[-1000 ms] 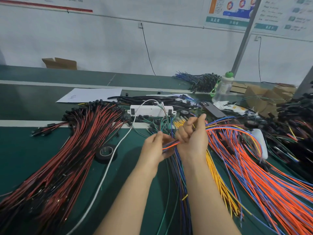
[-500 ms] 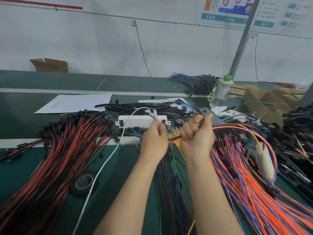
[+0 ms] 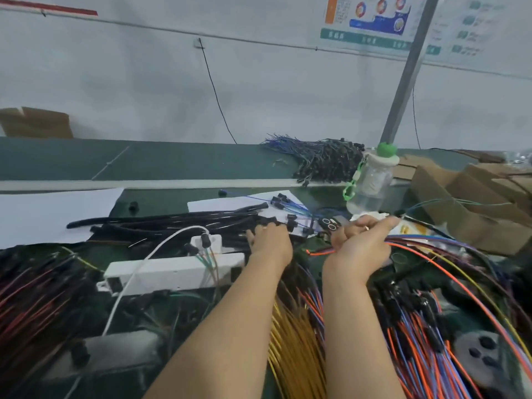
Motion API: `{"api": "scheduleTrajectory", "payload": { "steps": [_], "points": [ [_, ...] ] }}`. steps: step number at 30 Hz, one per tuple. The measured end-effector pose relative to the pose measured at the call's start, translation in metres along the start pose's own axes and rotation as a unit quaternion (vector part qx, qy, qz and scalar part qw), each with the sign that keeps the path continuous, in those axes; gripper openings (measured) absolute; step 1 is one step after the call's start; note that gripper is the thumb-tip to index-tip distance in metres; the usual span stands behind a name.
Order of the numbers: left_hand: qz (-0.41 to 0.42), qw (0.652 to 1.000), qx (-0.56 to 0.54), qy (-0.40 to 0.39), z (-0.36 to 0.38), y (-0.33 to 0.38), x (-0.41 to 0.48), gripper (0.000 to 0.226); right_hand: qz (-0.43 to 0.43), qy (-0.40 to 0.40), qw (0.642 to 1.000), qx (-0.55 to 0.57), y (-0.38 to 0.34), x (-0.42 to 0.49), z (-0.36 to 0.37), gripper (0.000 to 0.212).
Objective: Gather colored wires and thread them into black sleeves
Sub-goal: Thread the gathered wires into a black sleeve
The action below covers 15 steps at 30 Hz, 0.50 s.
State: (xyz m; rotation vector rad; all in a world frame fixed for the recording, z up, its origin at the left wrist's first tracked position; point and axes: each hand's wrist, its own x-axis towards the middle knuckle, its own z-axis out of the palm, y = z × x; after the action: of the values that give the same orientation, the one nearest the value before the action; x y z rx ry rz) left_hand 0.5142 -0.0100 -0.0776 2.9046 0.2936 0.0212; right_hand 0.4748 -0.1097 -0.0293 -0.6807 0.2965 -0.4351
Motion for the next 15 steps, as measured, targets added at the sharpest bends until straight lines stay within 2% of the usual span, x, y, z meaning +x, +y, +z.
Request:
{"api": "scheduleTrajectory", "payload": {
  "steps": [2,4,5,7,10,12,14,15],
  "points": [
    [-0.003,1.0,0.008,-0.019,0.002,0.002,0.009,0.043,-0.007,0.004,1.0,-0.006,0.003,0.007,-0.001,0.055],
    [0.009,1.0,0.021,-0.005,-0.004,0.003,0.007,0.043,-0.012,0.008,1.0,-0.007,0.002,0.008,-0.004,0.054],
    [0.025,0.999,0.015,0.035,-0.009,0.002,0.005,0.044,-0.014,0.009,1.0,-0.004,0.0,0.008,-0.004,0.053],
    [0.079,0.982,-0.042,0.169,-0.028,0.004,-0.008,0.046,-0.011,0.006,1.0,0.001,-0.008,0.004,-0.005,0.052],
    [0.182,0.909,-0.165,0.337,-0.088,0.025,-0.042,0.037,0.001,-0.01,1.0,0.01,-0.025,-0.012,-0.004,0.05],
    [0.243,0.868,-0.163,0.401,-0.133,0.043,-0.072,0.03,0.014,-0.036,0.999,0.025,-0.04,-0.03,-0.003,0.05],
    [0.29,0.859,-0.109,0.408,-0.164,0.053,-0.105,0.029,0.026,-0.084,0.995,0.038,-0.06,-0.052,-0.007,0.051],
    [0.301,0.875,-0.083,0.369,-0.171,0.054,-0.122,0.028,0.027,-0.115,0.992,0.038,-0.07,-0.063,-0.01,0.053]
  ]
}}
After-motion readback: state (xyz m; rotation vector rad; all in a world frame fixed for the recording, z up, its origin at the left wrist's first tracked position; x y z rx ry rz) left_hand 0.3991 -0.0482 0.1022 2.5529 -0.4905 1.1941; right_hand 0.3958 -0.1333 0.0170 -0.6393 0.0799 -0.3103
